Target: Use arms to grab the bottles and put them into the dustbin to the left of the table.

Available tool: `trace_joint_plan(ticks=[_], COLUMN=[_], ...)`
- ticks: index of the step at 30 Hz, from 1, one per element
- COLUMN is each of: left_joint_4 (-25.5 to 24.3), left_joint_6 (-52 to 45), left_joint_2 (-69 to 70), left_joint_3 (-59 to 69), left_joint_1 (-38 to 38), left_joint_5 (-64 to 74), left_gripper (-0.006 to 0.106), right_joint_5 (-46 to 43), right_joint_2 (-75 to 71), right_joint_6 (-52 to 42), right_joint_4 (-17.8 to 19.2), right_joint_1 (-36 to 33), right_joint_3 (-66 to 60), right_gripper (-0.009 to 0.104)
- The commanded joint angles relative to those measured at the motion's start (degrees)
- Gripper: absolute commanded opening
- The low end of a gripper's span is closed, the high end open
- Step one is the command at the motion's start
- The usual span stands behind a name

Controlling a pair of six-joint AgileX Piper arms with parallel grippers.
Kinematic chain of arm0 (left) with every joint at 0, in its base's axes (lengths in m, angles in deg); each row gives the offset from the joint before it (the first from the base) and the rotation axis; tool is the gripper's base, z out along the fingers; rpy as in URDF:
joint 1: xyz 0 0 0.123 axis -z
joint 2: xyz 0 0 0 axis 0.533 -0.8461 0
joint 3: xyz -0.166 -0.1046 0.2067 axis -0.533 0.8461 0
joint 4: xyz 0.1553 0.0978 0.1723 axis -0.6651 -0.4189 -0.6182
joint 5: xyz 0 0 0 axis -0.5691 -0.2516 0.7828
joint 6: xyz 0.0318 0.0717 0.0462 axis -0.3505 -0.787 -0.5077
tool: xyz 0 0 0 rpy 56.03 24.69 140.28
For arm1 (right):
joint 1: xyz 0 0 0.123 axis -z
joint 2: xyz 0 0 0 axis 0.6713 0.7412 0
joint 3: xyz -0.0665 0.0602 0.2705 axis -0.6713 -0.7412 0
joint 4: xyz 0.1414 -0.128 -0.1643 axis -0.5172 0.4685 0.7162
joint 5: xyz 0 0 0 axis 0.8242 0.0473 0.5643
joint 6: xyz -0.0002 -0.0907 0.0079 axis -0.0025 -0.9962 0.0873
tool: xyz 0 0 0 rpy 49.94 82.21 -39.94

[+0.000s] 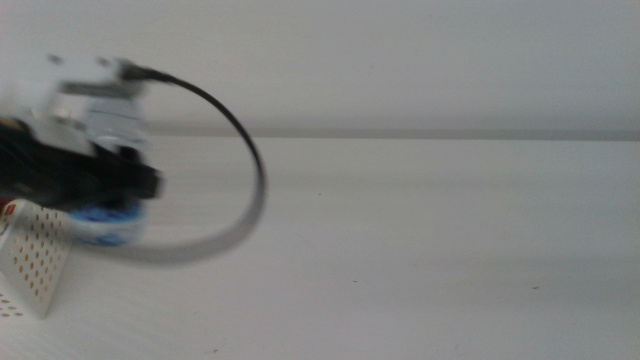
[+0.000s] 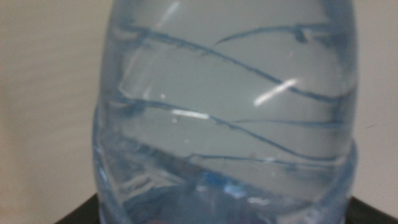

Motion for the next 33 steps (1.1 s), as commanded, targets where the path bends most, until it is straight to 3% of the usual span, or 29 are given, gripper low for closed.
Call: trace_joint_plan(ticks=[1, 6, 11, 16, 23, 27, 33], left_joint_4=[-1.9, -1.6, -9.9, -17.1, -17.5, -17.9, -18.4], left_joint_6=[-0.6, -8.1, -10.5, -11.7, -12.2, -12.0, -12.2], left_joint_2=[-2.2, -11.2, -20.2, -26.6, -32.9, -34.3, -34.4], left_joint_3=[-6.5, -20.2, -30.7, -34.1, -34.1, -34.1, -34.1], left_joint_1=[-7.1, -18.8, -26.0, -27.9, -27.9, -27.9, -27.9], left_joint_5=[8.7, 24.1, 32.3, 33.3, 30.6, 29.3, 28.0], left_gripper=[-0.002, -0.002, -0.002, -0.002, 0.003, 0.021, 0.073], right_joint_5=[0.2, 0.2, 0.2, 0.2, 0.2, 0.2, 0.2], right_joint_2=[-0.2, -0.2, -0.2, -0.2, -0.2, -0.2, -0.2], right_joint_6=[0.0, 0.0, 0.0, 0.0, 0.0, 0.0, 0.0], right_joint_4=[0.3, 0.3, 0.3, 0.3, 0.3, 0.3, 0.3], right_joint_1=[0.1, 0.1, 0.1, 0.1, 0.1, 0.1, 0.1], right_joint_3=[-0.4, -0.4, -0.4, -0.4, -0.4, -0.4, -0.4], right_gripper=[0.092, 0.092, 0.092, 0.092, 0.092, 0.092, 0.092])
